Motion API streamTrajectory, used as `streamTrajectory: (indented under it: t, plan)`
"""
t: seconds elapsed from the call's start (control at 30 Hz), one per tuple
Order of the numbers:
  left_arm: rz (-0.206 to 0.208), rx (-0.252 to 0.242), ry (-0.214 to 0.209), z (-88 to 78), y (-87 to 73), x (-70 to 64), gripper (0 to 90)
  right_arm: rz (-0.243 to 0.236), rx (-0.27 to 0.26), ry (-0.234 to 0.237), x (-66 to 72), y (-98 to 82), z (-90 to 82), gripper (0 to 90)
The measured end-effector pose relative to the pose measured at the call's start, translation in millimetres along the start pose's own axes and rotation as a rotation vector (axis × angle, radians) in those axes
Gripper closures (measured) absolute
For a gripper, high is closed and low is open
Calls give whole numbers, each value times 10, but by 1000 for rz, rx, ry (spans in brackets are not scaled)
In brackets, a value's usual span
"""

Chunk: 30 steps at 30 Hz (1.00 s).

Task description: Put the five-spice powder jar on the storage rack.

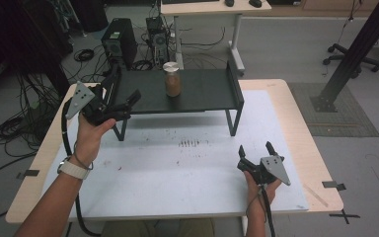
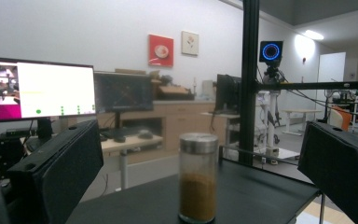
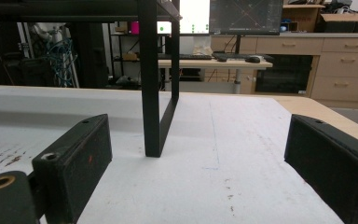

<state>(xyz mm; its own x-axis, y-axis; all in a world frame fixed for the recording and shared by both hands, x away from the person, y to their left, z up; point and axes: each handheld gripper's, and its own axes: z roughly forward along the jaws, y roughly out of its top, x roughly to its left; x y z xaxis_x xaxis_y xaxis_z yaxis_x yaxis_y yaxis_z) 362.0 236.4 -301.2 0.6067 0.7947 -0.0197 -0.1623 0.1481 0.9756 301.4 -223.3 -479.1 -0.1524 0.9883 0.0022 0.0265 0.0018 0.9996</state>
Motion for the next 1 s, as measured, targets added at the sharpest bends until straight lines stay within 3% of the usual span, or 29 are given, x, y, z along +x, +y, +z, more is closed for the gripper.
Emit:
streamTrajectory:
  t: [0.17,0.4,0.5,1.0]
  plan:
    - [9,-15,31,-207,-59,54,2,1,-1,1,0,0,0,76]
    - [58,-29,82,-470,-204,122,2,-1,0,1,0,0,-1,77]
    - [56,-29,103,-575,-264,151,2,0,0,1,0,0,0,77]
    - [73,47,187,-965,-638,212,2,-2,5,-5,2,1,4,77]
